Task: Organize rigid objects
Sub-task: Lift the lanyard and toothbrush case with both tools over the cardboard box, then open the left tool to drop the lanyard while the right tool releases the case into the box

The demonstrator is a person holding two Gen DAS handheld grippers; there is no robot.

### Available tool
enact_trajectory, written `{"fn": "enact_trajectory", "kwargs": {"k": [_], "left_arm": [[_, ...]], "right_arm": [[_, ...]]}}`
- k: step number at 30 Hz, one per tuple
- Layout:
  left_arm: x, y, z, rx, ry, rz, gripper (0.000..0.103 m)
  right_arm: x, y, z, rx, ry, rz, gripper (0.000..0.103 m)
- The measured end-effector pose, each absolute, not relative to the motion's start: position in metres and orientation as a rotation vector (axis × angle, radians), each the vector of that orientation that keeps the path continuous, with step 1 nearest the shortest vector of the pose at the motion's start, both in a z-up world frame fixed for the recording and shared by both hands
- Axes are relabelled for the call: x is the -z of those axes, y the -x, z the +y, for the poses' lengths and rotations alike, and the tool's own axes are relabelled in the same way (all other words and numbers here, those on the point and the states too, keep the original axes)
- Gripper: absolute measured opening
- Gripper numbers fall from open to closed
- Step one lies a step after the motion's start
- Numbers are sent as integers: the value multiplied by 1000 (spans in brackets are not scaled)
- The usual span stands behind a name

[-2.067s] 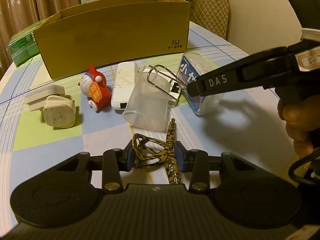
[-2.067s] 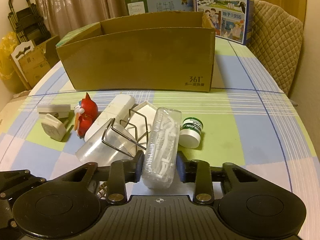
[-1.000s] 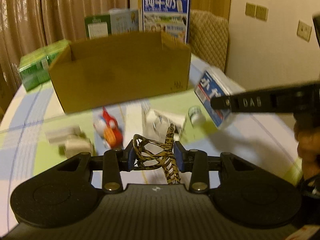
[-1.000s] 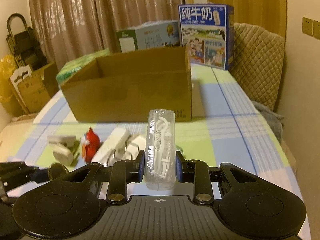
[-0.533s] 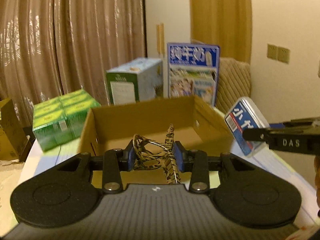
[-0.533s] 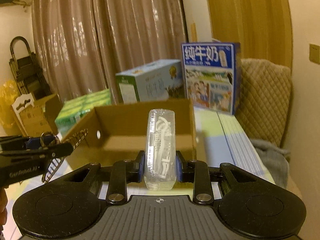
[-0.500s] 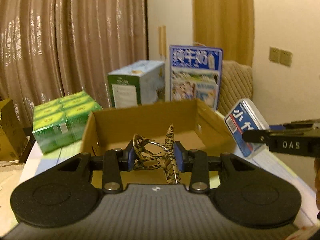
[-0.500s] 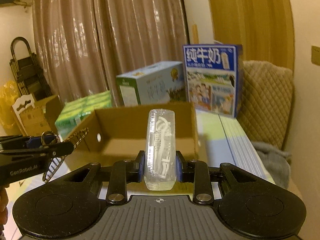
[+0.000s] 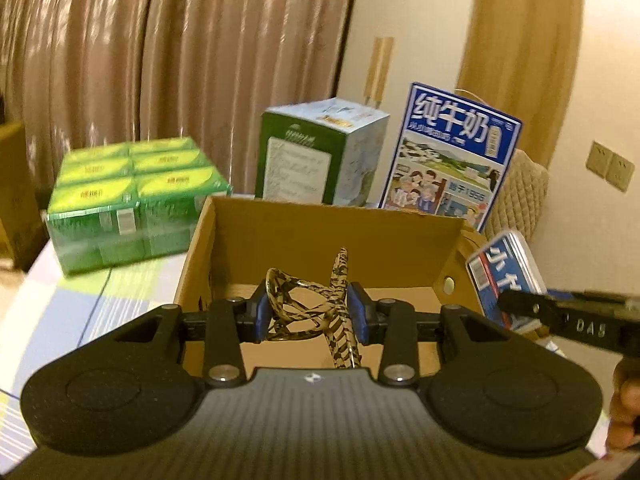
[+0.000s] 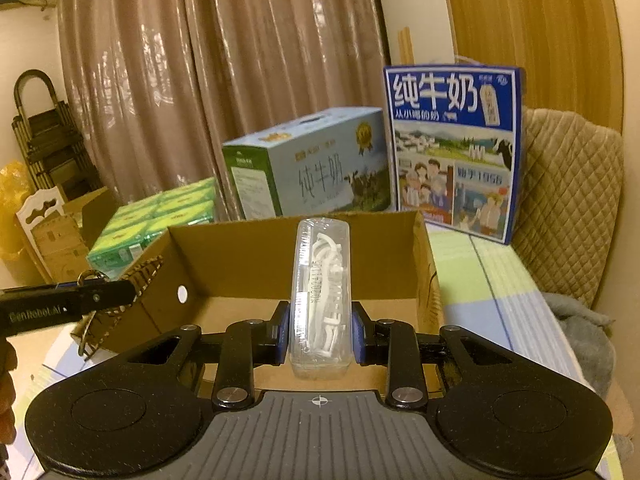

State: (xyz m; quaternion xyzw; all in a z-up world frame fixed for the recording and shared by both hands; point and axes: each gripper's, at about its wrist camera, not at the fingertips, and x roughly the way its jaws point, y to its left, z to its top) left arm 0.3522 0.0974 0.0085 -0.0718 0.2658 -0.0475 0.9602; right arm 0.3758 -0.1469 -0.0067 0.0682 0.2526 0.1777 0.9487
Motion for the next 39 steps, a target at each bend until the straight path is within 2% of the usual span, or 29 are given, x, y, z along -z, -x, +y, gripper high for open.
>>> {"fn": "enact_trajectory", "kwargs": {"k": [14, 15, 16, 17, 39], "left_arm": [[9, -369, 97, 95, 152, 584, 34], [9, -369, 96, 88, 154, 578, 36], [9, -369, 97, 83, 157, 575, 43], [8, -368, 97, 84, 158, 571, 44], [6, -364, 84, 109, 122, 575, 44]], "right_arm": [[22, -382, -143, -357, -126, 549, 27], [23, -382, -143, -357, -126, 550, 27], [23, -382, -143, -357, -125, 551, 27], [23, -382, -143, -357, -126, 551, 27], [23, -384, -146, -347, -128, 556, 27]]}}
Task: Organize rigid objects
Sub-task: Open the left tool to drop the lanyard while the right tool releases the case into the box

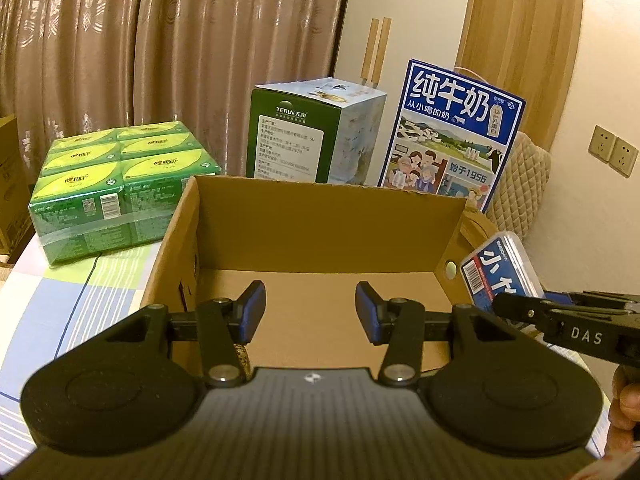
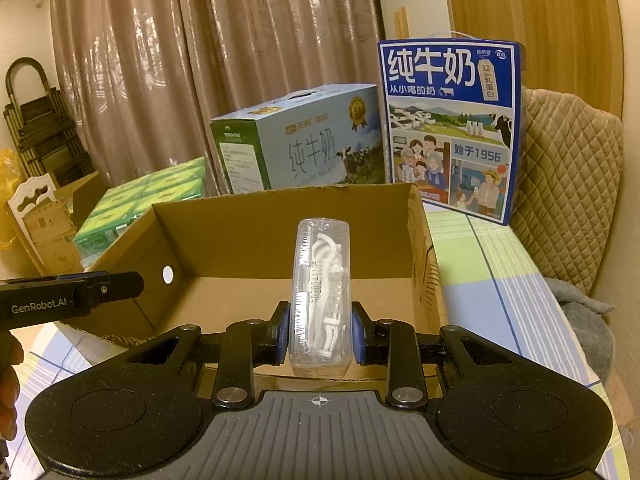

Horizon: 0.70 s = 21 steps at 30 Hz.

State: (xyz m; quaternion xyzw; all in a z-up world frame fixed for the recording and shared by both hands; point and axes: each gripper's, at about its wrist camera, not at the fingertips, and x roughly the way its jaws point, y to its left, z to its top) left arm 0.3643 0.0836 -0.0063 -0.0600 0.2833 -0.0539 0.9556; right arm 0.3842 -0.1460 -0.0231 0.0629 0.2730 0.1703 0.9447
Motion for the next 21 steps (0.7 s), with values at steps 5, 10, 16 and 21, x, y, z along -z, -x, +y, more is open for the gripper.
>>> {"fn": "enact_trajectory", "kwargs": {"k": [5, 10, 16, 21], "left_arm": [[6, -364, 83, 110, 120, 575, 44], [6, -363, 82, 115, 117, 572, 44], [5, -362, 79, 122, 109, 568, 44], [4, -361, 78, 127, 103, 567, 44]], "right_arm": [[24, -386, -148, -346, -145, 556, 28], [20, -384, -149, -351, -155, 526, 41], [17, -385, -153, -345, -168, 516, 43], [15, -384, -155, -344, -170, 506, 44]]}}
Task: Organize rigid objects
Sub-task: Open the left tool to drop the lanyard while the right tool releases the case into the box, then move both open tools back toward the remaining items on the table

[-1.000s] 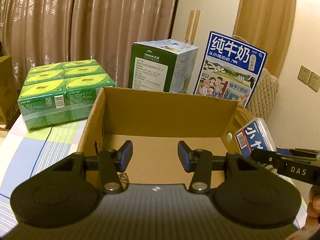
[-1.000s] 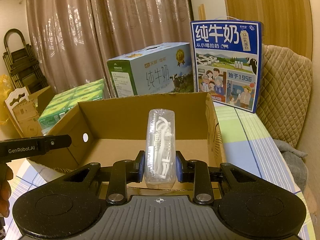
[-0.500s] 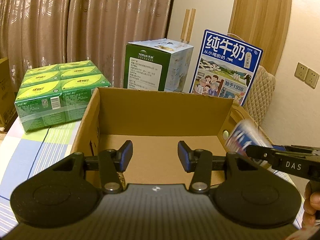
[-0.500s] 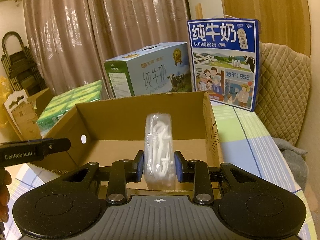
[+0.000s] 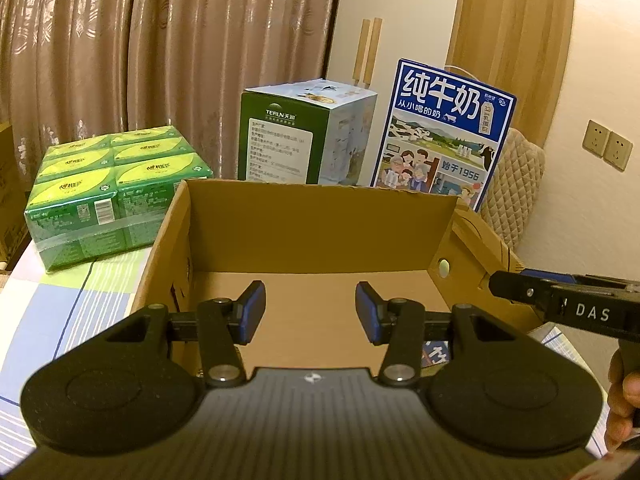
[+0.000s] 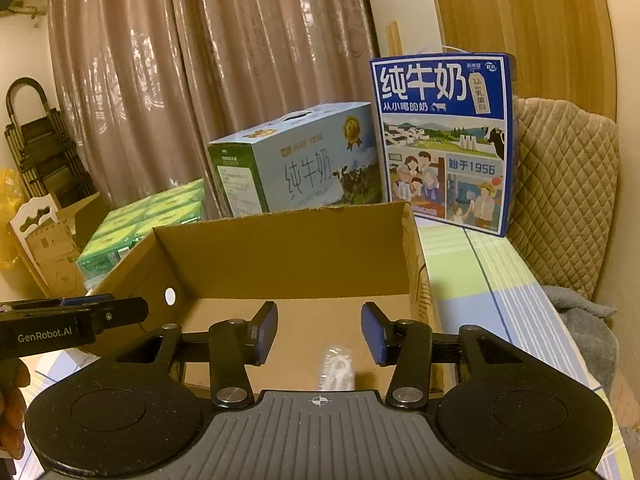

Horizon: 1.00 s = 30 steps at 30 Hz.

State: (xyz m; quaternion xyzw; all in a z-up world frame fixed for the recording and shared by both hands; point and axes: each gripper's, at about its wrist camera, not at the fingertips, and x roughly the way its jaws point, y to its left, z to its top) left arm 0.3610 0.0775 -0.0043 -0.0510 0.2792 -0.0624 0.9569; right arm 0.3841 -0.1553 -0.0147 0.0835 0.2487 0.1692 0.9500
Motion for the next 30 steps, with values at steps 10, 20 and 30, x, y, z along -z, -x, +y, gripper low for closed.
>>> {"fn": "enact_trajectory", "kwargs": {"k": [10, 20, 30], "left_arm": [[-11, -343, 64, 146, 80, 521, 44], [-15, -290, 48, 169, 38, 499, 45], [18, -204, 39, 112, 59, 561, 47]], "right_arm": [[-2, -366, -162, -353, -179, 456, 46], [-4, -304, -190, -332, -173, 409, 51], [46, -235, -220, -288, -201, 598, 52]]}}
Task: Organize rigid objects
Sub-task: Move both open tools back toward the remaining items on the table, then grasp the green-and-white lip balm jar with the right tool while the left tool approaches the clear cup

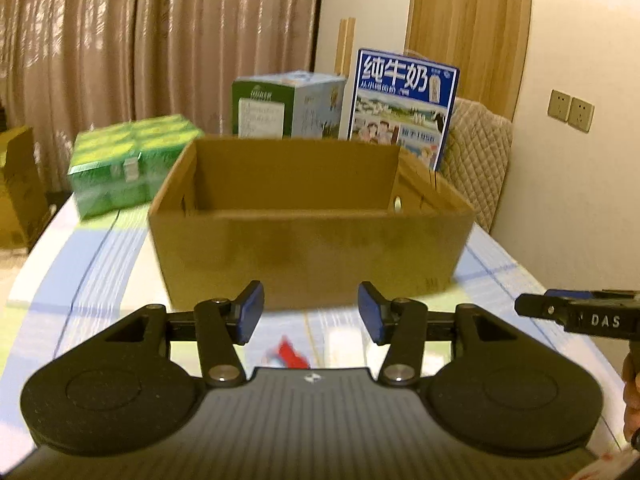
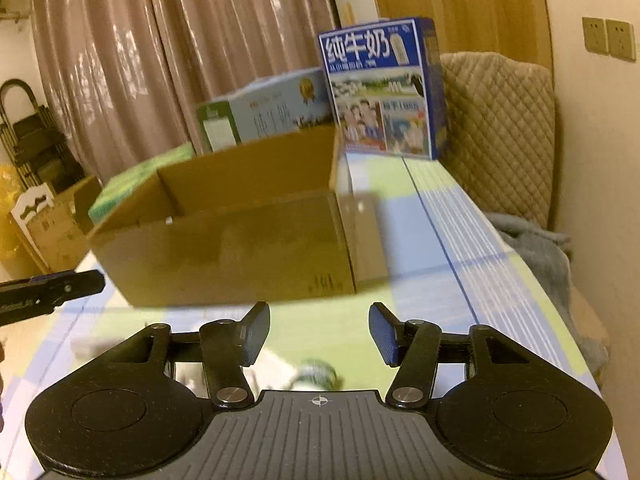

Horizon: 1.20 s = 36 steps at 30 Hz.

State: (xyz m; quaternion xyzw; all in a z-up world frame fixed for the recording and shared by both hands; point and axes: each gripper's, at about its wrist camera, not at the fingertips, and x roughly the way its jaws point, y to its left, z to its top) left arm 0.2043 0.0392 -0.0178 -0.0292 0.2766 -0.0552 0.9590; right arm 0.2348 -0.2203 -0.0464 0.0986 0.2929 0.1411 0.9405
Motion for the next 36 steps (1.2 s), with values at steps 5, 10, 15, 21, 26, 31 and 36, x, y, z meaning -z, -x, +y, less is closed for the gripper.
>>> {"fn": "enact_trajectory", "kwargs": {"k": [5, 10, 15, 21, 26, 31, 36], "left_arm": [[39, -163, 28, 127, 35, 613, 53], [58, -143, 12, 178, -23, 644, 53], [69, -146, -3, 231, -64, 659, 53], [86, -159, -17, 245, -143, 701, 53], [94, -167, -17, 244, -136, 719, 53], [98, -172, -17, 252, -126, 734, 53], [100, -175, -15, 251, -111, 737, 53]], "right_arm": [[54, -219, -220, -346, -126, 624, 53], [61, -218, -222, -419, 11, 622, 53], [79, -227, -216, -586, 165, 664, 53], [95, -244, -211, -674, 263, 665, 53], [104, -267, -205, -762, 330, 684, 53], [116, -280, -197, -786, 405, 688, 53], [125, -293, -192, -804, 423, 715, 53]]}}
